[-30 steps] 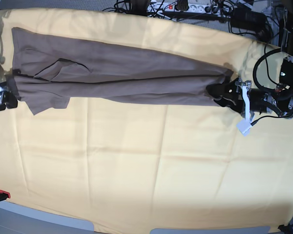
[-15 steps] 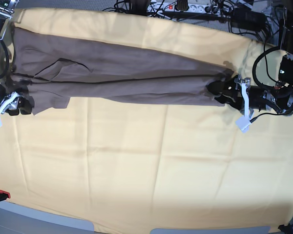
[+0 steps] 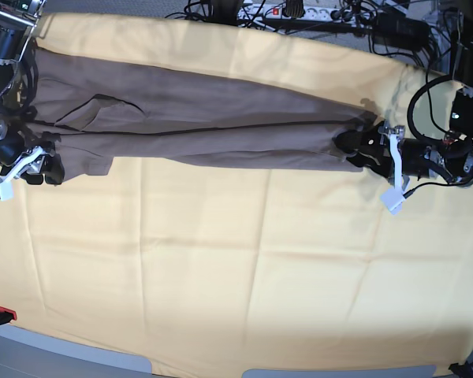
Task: Fold the T-shirt properly
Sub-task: 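Fold the folded edge over again toward the arms with both grippers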
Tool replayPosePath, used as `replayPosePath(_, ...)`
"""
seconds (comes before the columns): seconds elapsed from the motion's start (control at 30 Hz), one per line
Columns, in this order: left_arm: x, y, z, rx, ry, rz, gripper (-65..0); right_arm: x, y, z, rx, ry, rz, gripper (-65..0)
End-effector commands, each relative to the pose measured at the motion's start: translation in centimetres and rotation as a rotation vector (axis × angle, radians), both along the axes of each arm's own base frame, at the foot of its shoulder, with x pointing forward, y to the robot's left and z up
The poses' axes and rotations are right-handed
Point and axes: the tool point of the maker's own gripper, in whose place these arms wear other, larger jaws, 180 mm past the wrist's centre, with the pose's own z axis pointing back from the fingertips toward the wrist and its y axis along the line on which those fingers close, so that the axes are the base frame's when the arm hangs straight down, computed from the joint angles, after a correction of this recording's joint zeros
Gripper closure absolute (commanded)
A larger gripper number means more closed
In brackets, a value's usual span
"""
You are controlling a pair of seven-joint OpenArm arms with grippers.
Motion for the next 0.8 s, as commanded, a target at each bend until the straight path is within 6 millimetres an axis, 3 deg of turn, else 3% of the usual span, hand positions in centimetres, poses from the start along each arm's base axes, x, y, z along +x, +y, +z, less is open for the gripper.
replayPosePath(0.0, 1.1, 0.3, 1.6, -0.016, -0.048, 0.007, -33.6, 0.3, -0.5, 1.0, 0.001, -0.008, 0.0, -37.7)
replayPosePath(0.13, 1.0, 0.3, 1.6, -0.016, -0.048, 0.007, -33.6, -0.2, 1.1, 1.2, 0.107, 0.028, 0.031, -37.3)
replayPosePath(0.2, 1.1, 0.3, 1.6, -0.016, -0.048, 0.007, -33.6, -0.3, 1.2, 1.3, 0.122, 0.032, 0.036, -33.7)
replayPosePath(0.37, 1.1, 0.3, 1.6, -0.016, -0.048, 0.007, -33.6, -0.1, 1.0, 1.8, 0.121, 0.02, 0.035, -19.9)
replayPosePath(0.5, 1.1, 0.3, 1.6, -0.016, -0.048, 0.007, -33.6, 0.3, 1.0, 2.8, 0.158, -0.015, 0.033, 0.0)
replayPosePath(0.77, 1.2, 0.3, 1.6, -0.021, -0.052, 0.011, -33.6, 1.0, 0.1, 5.6, 0.116, -0.073, 0.063, 0.0)
